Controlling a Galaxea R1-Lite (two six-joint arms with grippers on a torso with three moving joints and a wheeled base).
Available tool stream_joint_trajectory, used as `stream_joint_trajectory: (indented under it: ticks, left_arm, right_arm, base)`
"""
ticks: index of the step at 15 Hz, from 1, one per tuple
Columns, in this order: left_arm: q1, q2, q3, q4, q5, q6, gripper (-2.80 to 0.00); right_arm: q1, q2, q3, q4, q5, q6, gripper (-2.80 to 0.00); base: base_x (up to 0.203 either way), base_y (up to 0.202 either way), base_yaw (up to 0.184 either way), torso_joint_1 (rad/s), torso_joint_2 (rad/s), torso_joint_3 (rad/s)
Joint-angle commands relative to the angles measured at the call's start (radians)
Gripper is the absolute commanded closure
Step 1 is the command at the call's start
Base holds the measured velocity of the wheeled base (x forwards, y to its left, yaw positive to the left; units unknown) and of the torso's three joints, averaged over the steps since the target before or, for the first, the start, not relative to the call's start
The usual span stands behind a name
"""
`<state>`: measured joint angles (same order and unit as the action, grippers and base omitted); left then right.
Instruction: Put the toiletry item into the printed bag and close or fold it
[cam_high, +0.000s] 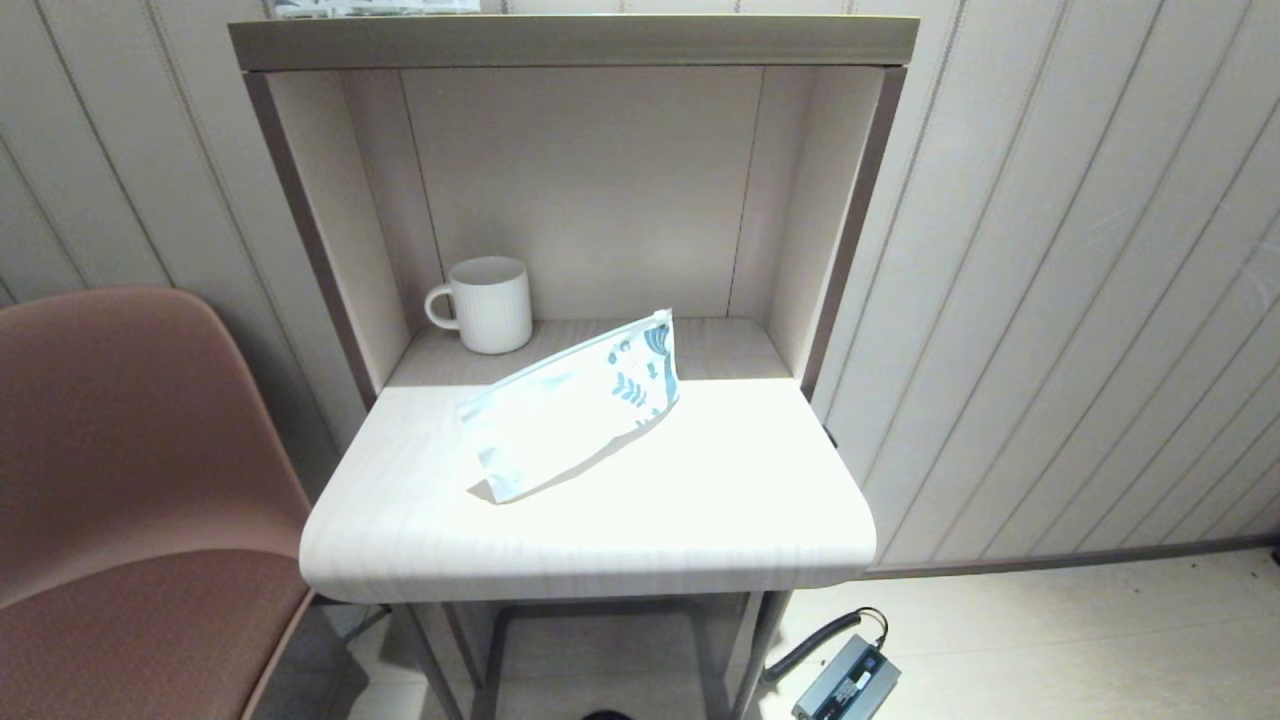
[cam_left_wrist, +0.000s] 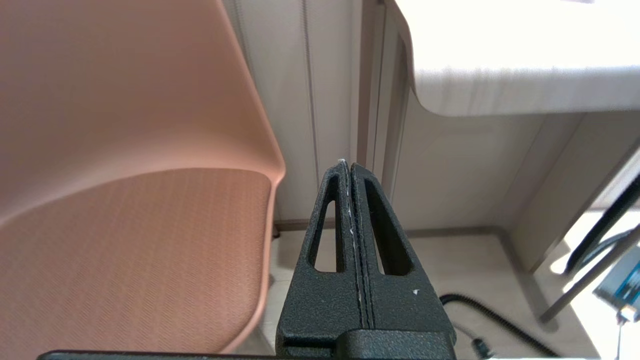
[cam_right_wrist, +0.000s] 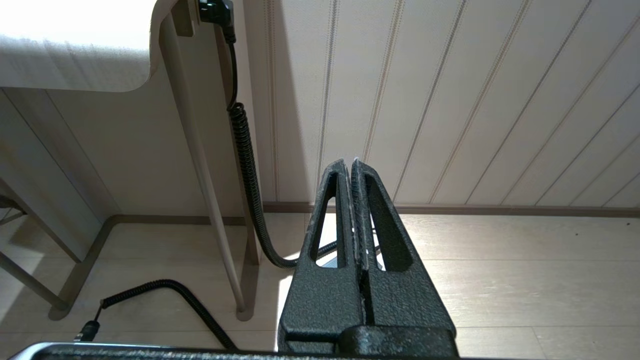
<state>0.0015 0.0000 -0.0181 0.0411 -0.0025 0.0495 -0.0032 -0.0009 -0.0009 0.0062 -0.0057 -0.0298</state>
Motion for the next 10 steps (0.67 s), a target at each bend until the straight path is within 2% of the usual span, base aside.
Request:
stream_joint_trajectory:
  ticks: [1, 4, 10]
  left_arm:
    - [0.0, 0.0, 0.004, 0.002, 0.001, -0.013, 0.0]
    - [0.0, 0.0, 0.01, -0.018, 0.005, -0.046, 0.0]
    - [0.0, 0.0, 0.01, -0.021, 0.006, -0.049, 0.0]
  right_arm:
    - [0.0, 0.001, 0.001, 0.001, -0.001, 0.004, 0.0]
    - [-0.001, 0.001, 0.001, 0.001, -0.002, 0.005, 0.0]
    - [-0.001, 0.001, 0.001, 0.001, -0.002, 0.007, 0.0]
  base:
    - [0.0, 0.0, 0.0, 0.0, 0.0, 0.0]
    - [0.0, 0.0, 0.0, 0.0, 0.0, 0.0]
    - [0.0, 0.0, 0.0, 0.0, 0.0, 0.0]
